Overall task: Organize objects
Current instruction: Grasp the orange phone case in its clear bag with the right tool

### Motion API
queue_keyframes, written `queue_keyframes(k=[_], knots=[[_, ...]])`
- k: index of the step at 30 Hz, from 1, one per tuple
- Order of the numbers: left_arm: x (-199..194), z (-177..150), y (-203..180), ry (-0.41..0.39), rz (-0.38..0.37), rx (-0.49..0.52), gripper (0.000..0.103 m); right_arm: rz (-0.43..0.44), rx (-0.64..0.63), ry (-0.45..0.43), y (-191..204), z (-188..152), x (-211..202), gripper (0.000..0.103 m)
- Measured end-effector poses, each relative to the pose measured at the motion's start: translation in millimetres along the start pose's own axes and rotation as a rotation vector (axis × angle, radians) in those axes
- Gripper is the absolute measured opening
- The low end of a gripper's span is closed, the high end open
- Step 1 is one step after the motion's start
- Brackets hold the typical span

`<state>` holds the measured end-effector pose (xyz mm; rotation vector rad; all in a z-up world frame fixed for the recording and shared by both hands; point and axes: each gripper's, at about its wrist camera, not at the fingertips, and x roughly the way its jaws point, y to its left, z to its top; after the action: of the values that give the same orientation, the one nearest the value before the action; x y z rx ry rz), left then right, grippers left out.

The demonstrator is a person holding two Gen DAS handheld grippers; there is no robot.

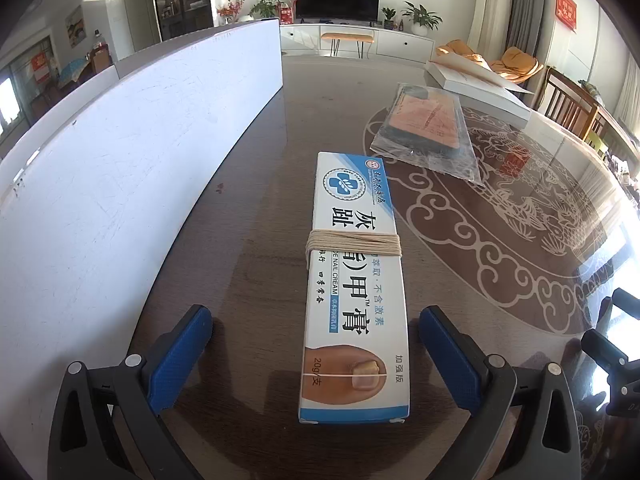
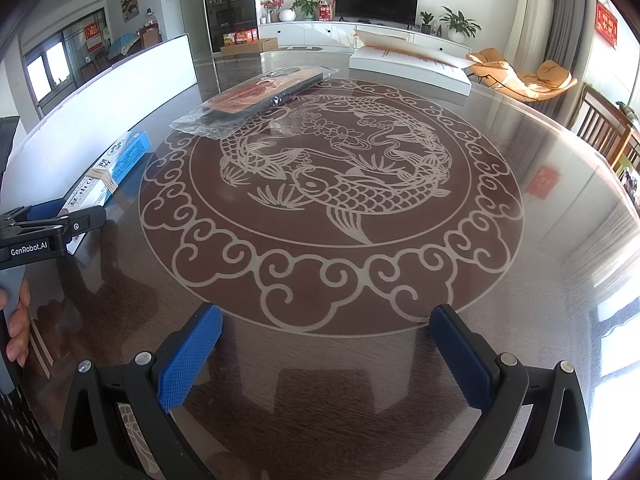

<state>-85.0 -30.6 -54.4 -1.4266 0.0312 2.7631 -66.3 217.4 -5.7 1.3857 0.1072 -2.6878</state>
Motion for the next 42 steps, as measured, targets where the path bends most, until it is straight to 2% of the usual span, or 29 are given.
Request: queue_keyframes(k=[10,12,14,19,23,27,30,32,35,36,37,39,42], knots=[[-0.1,0.4,1.0,-0.001,0.0,-0.001,0.103,0.001,-0.001,0.0,-0.1,0.2,-0.1,0.103],[-0.6,0.4,1.1,-0.002,0.0,-0.001,0.103,0.017,-0.02,0.022,0.7,7.2,4.3,0.103],[-0.8,0.7,1.1,-0.002,0.0,-0.001,0.103,0.045,-0.038,0.067,2.6,27.1,14.5,0.103],[-0.8,0.4,1.2,-0.002,0.0,-0.001,0.103,0.139,0.058,0.025,10.9,121.5,36.0,0.103],[-0.8,0.2,1.2,-0.002,0.0,-0.001,0.103,0.164,0.186,0.075,23.2,189.9,85.5,0.103],[-0.7,0.2,1.2,-0.002,0.0,-0.001,0.103,0.142,0.283,0.142,39.8,226.9,133.1,0.103],[-0.7,0.6,1.3,-0.002,-0.001,-0.001,0.103,0.126,0.319,0.155,55.4,236.2,152.0,0.103],[-0.7,1.1,1.3,-0.002,-0.001,-0.001,0.103,0.076,0.288,0.154,68.3,240.5,158.4,0.103],[-0.5,2.1,1.5,-0.002,-0.001,-0.001,0.103,-0.017,0.1,0.193,94.7,243.2,168.3,0.103],[-0.3,2.5,1.5,-0.002,-0.001,-0.001,0.103,-0.028,0.034,0.186,100.3,240.5,168.1,0.099],[-0.3,2.6,1.1,-0.002,-0.001,-0.001,0.103,-0.013,0.026,0.162,97.6,236.3,163.8,0.089],[-0.5,3.0,1.4,-0.002,0.0,-0.001,0.103,-0.016,0.033,0.128,88.7,228.3,153.5,0.08],[0.0,3.9,2.3,-0.002,-0.001,-0.002,0.103,0.001,0.013,0.1,71.2,204.5,134.9,0.079]])
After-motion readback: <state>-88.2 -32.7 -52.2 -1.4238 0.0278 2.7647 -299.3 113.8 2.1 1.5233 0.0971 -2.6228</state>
